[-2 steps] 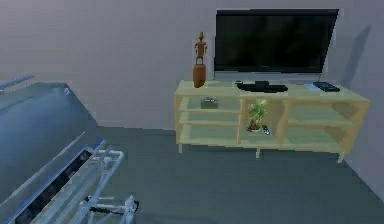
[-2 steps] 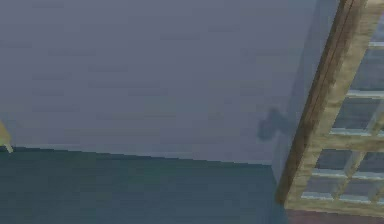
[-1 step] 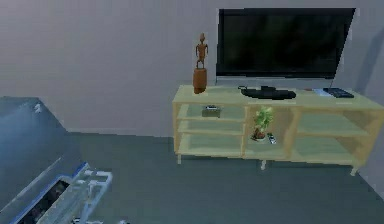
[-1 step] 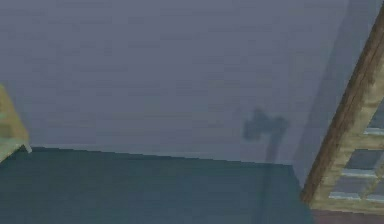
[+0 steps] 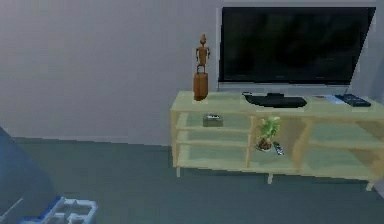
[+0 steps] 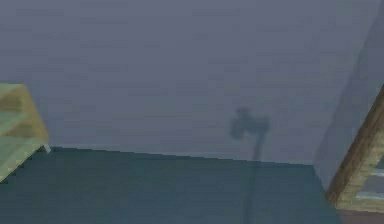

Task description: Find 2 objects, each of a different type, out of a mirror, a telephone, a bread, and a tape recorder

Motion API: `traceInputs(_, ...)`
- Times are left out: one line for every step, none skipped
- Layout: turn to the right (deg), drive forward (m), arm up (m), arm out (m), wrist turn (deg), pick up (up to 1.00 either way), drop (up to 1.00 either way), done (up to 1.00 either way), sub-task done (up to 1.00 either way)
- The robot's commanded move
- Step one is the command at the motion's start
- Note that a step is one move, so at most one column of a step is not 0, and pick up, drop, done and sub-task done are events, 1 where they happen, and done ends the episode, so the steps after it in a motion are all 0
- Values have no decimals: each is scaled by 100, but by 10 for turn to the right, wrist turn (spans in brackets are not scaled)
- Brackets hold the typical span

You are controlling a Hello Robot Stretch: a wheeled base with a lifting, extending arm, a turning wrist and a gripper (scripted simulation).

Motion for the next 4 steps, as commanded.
traceInputs(0, 80, 0, 0, 0, 0, 0, 0, 0)
traceInputs(-390, 0, 0, 0, 0, 0, 0, 0, 0)
traceInputs(0, 45, 0, 0, 0, 0, 0, 0, 0)
traceInputs(-360, 0, 0, 0, 0, 0, 0, 0, 0)
